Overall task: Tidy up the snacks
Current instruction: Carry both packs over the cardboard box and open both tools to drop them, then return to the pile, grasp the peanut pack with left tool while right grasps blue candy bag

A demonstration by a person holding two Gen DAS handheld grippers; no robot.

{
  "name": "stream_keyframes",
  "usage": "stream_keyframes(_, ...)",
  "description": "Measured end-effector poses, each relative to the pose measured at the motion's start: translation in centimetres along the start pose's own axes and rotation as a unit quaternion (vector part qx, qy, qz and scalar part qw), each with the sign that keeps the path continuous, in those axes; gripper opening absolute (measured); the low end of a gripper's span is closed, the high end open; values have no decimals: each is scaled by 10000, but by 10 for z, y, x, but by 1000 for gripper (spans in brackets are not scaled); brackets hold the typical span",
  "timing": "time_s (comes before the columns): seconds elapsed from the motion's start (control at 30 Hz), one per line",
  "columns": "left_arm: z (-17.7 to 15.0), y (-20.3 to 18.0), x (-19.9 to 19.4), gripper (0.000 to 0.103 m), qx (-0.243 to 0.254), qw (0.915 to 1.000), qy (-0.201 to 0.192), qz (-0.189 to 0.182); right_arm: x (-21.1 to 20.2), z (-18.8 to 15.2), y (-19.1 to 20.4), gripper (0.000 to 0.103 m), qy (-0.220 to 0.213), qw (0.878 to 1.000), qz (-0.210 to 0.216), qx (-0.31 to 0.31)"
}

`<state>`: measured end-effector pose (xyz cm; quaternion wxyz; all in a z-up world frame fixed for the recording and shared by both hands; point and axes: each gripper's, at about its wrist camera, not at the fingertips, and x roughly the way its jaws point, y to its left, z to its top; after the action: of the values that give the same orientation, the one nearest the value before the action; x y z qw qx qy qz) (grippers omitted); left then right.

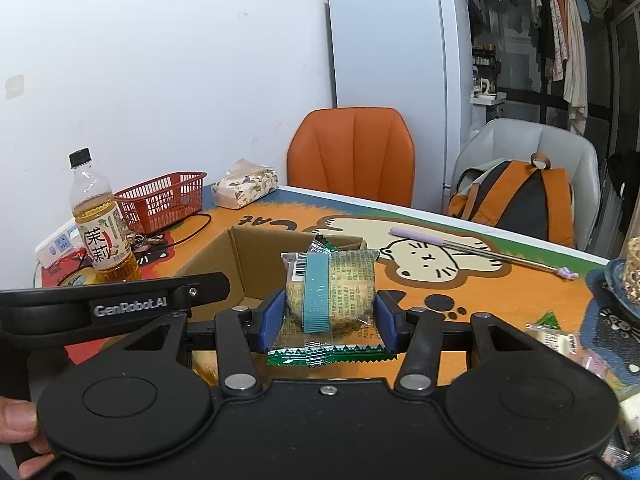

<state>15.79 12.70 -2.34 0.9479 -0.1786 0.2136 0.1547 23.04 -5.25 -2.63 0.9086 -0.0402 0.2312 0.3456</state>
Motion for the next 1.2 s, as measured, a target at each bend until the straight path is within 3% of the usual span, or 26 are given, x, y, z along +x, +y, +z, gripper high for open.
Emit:
stream_keyframes(0.2,1,9,-13,48,-207,9997,-116,103,6,0,2,49,-3,9998,149,126)
stream_keyframes(0.5,-4,11,-28,66,-379,9989,-173,212,-4,1,-9,57,-75,9985,207,497)
stream_keyframes(0.57,-6,8,-32,77,-373,9987,-237,236,-8,-2,-9,64,-59,9986,163,508)
stream_keyframes(0.63,-10,6,-36,81,-367,9986,-286,257,-13,-6,-10,70,-72,9987,68,509)
stream_keyframes(0.7,-13,5,-39,83,-395,9983,-299,292,-20,-9,-15,79,-91,9984,-22,564)
stream_keyframes(0.87,-19,6,-47,88,-501,9977,-307,328,-35,-15,-24,91,-162,9972,-152,707)
stream_keyframes(0.97,-22,5,-52,96,-558,9973,-304,358,-44,-20,-28,93,-200,9969,-242,728)
stream_keyframes(1.2,-30,-1,-63,98,-553,9971,-360,382,-64,-30,-39,98,-260,9952,-310,896)
